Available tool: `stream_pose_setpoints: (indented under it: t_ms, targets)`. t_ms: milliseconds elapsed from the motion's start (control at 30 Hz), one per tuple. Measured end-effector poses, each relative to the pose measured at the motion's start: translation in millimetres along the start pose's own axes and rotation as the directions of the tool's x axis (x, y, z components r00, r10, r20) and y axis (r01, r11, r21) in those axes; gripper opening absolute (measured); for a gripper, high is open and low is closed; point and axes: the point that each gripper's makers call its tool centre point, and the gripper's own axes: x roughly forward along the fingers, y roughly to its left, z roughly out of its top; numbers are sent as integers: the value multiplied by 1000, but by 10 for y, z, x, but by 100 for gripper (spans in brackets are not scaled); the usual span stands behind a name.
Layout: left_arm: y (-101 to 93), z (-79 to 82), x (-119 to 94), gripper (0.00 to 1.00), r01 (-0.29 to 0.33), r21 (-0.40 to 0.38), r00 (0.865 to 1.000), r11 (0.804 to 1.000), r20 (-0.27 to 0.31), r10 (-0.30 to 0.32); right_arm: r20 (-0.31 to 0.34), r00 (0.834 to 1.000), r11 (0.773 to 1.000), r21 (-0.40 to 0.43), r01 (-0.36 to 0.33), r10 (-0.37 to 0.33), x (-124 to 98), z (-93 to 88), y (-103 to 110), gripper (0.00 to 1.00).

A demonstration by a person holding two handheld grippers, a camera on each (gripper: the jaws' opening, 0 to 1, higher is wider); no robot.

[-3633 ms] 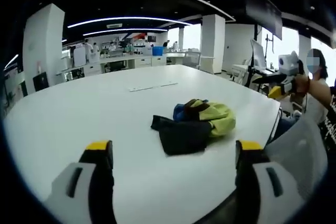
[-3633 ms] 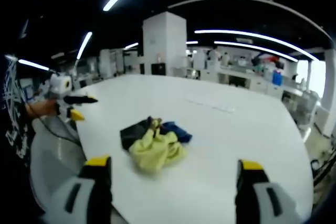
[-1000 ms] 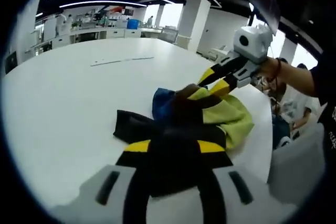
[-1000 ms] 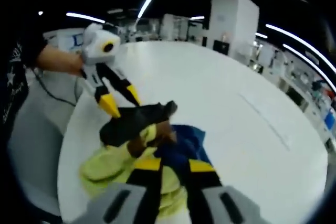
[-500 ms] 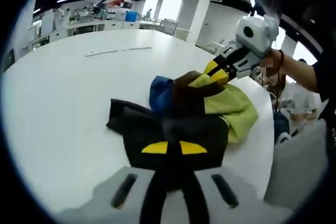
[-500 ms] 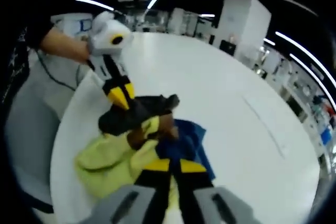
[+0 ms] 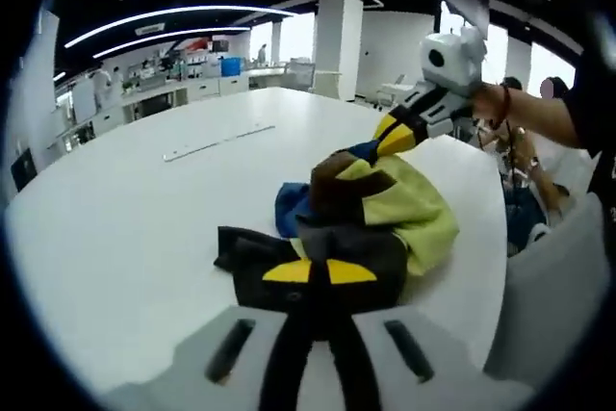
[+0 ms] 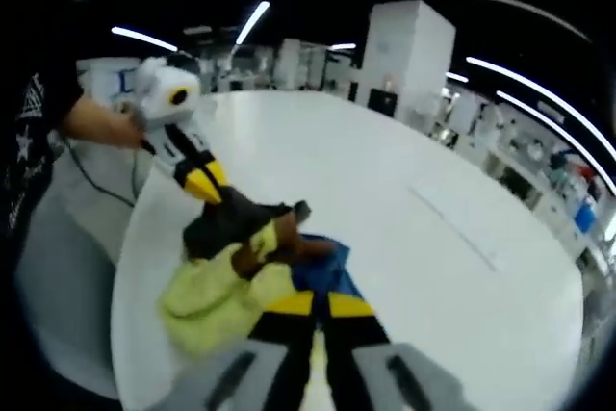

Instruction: Fold the garment on the visible template until the final outline fits inside the template.

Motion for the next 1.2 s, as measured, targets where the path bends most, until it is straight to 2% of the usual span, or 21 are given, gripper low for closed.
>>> stream_pose_setpoints:
  t_ms: [200,500,633,833,967,1000,1200]
  targets:
    - [4,221,-152,0,-46,-8,997,999,63,46,27,998,998,-2,60,-60,-228,97,-72,0]
    - [79,358,-336,0,-125,10,987,992,100,123,62,986,988,18,155,-156,-542,212,-263,0]
    - [114,495,-407,0,-149,15,980,989,134,146,64,981,983,21,181,-182,-618,245,-341,0]
    - [258,758,-433,0,-190,52,968,980,175,178,73,974,977,4,214,-213,-687,344,-447,0]
    - [409,913,-400,0,-210,51,962,976,191,197,76,963,966,13,259,-259,-720,424,-607,0]
    - [468,942,-377,0,-220,55,960,974,187,206,92,954,959,28,282,-284,-728,471,-666,0]
    - [704,1101,-249,0,-246,69,954,967,195,228,123,945,951,98,292,-303,-625,588,-821,0]
